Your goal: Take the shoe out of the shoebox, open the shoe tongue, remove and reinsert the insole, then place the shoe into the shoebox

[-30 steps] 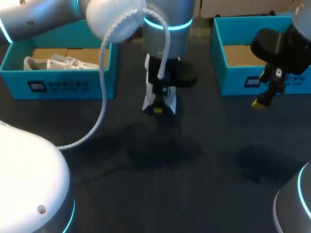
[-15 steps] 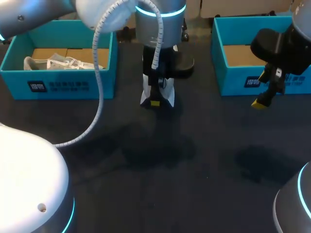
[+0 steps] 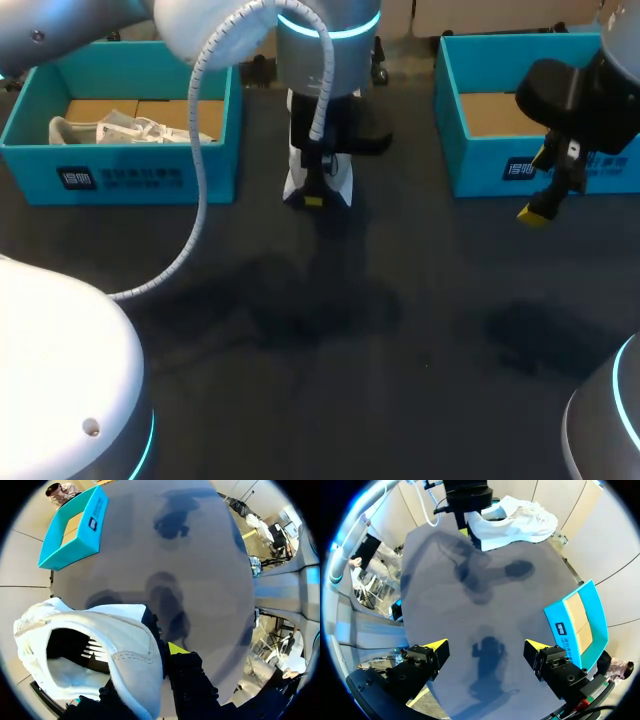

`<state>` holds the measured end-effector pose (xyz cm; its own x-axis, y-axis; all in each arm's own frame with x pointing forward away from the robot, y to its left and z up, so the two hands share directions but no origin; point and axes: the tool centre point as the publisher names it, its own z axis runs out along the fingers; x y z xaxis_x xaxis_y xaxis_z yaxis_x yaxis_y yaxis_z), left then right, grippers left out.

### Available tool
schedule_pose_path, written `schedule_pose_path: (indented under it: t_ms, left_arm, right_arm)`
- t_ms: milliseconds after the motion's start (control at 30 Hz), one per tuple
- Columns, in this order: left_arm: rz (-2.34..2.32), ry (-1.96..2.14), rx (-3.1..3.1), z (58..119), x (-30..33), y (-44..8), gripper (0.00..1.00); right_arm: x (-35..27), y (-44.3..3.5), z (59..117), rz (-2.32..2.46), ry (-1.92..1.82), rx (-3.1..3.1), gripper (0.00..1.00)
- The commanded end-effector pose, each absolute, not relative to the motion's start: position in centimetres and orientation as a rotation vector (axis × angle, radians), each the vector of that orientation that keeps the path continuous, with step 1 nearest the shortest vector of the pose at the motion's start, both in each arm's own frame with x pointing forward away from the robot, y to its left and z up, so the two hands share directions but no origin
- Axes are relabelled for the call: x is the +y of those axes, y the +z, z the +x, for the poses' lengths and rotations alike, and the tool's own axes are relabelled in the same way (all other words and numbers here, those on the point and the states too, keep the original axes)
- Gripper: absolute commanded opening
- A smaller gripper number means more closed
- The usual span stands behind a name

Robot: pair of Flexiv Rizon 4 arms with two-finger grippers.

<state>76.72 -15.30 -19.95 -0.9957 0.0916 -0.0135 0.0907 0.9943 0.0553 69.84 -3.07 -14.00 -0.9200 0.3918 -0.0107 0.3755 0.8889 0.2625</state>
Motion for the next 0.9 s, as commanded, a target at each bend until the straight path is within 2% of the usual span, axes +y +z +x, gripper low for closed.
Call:
schedule_pose_path:
  t_ms: [33, 900]
  left_arm:
    - [0.163, 0.067, 3.145, 79.2, -13.1, -19.2, 0.00]
    - [0.204, 0.069, 3.146, 88.7, 2.3, -17.5, 0.00]
  right_arm:
    - [-2.9, -14.0, 70.0, 0.610, 0.391, 2.995, 1.00]
    - [-2.9, -14.0, 70.0, 0.610, 0.391, 2.995, 1.00]
